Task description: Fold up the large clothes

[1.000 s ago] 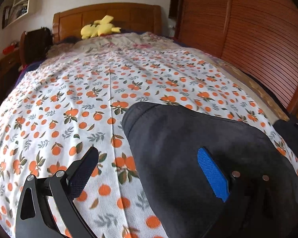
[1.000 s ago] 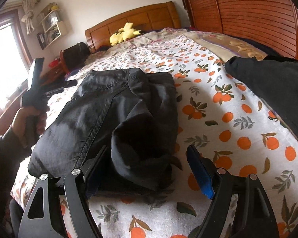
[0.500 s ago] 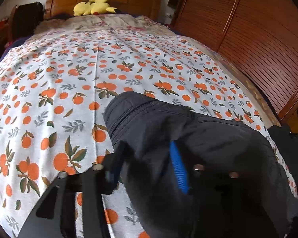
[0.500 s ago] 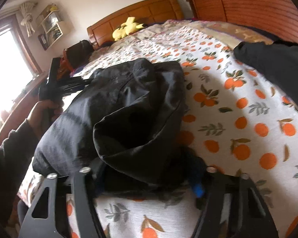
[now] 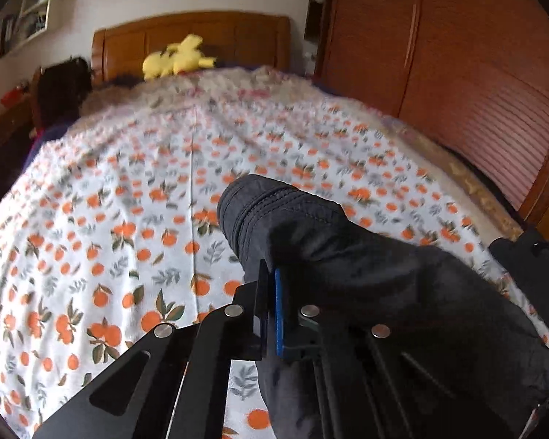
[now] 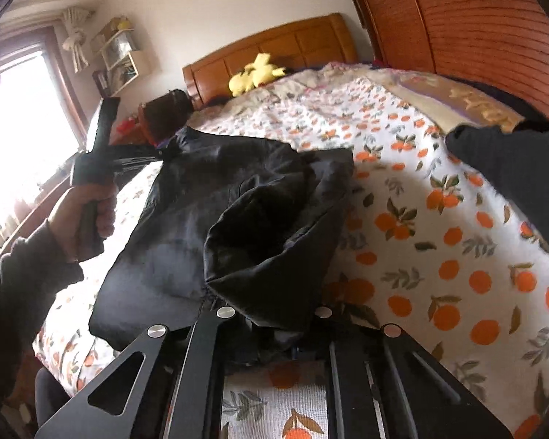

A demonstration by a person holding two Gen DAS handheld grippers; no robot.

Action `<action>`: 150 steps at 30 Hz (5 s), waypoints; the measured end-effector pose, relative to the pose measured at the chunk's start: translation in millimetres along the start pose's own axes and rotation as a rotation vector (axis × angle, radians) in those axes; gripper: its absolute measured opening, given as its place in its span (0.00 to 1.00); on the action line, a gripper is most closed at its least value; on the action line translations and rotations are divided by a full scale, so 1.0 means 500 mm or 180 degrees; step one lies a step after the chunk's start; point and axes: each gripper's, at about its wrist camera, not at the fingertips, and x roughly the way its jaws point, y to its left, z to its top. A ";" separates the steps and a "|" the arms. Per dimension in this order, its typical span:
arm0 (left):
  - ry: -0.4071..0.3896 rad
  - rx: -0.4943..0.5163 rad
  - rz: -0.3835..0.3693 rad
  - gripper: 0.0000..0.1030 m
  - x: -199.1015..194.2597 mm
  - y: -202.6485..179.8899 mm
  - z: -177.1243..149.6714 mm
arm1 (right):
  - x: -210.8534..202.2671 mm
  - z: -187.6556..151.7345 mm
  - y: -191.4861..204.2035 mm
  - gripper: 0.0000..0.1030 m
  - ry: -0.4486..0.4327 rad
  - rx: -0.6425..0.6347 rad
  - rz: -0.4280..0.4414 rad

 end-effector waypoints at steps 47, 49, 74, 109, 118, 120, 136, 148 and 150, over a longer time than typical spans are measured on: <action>-0.0301 0.1178 -0.1193 0.14 -0.068 -0.837 0.021 | -0.563 0.143 -0.490 0.52 -0.0846 -0.0027 -0.2362; -0.0344 0.1211 -0.1213 0.33 -0.091 -0.818 0.000 | -0.576 0.154 -0.468 0.52 -0.0935 -0.0179 -0.2443; -0.0649 0.1230 -0.1183 0.98 -0.366 -0.637 -0.160 | -0.438 0.124 -0.551 0.51 -0.0220 0.0319 -0.2351; -0.0471 0.0296 0.0055 0.98 -0.654 -0.177 -0.378 | -0.273 -0.010 0.179 0.93 -0.0288 -0.0773 -0.0679; -0.0640 -0.0001 0.0512 0.98 -0.732 -0.077 -0.435 | -0.246 -0.083 0.340 0.93 -0.0334 -0.0809 -0.0242; -0.0654 -0.0127 0.0537 0.98 -0.751 -0.054 -0.441 | -0.251 -0.090 0.376 0.93 -0.0376 -0.0818 -0.0133; -0.0948 -0.0249 0.0816 0.98 -0.891 0.017 -0.451 | -0.310 -0.088 0.492 0.93 -0.0783 -0.0875 -0.0026; -0.0928 -0.0303 0.0798 0.98 -0.888 0.020 -0.462 | -0.309 -0.090 0.479 0.93 -0.0782 -0.0835 -0.0080; -0.0922 -0.0307 0.0796 0.98 -0.884 0.021 -0.464 | -0.309 -0.090 0.478 0.93 -0.0780 -0.0835 -0.0083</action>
